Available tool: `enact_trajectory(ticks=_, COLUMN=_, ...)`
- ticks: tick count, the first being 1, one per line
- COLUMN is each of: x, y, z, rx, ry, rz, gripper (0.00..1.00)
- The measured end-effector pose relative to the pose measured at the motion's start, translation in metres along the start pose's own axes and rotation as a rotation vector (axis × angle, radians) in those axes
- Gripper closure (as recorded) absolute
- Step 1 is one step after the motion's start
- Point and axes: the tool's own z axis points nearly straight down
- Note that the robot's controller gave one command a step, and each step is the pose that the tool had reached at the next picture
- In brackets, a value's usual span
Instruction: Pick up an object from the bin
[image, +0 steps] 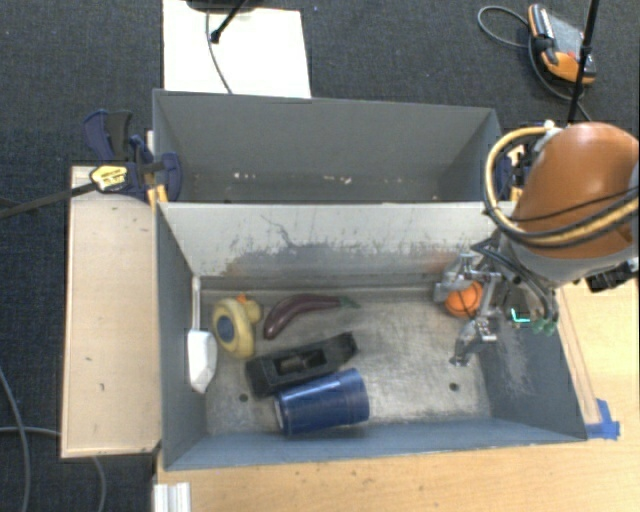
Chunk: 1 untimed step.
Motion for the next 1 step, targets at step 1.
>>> enact_trajectory(ticks=1, x=-0.0016, y=0.0002, z=-0.0035, rx=0.001, ry=-0.008, rz=-0.002, gripper=0.0)
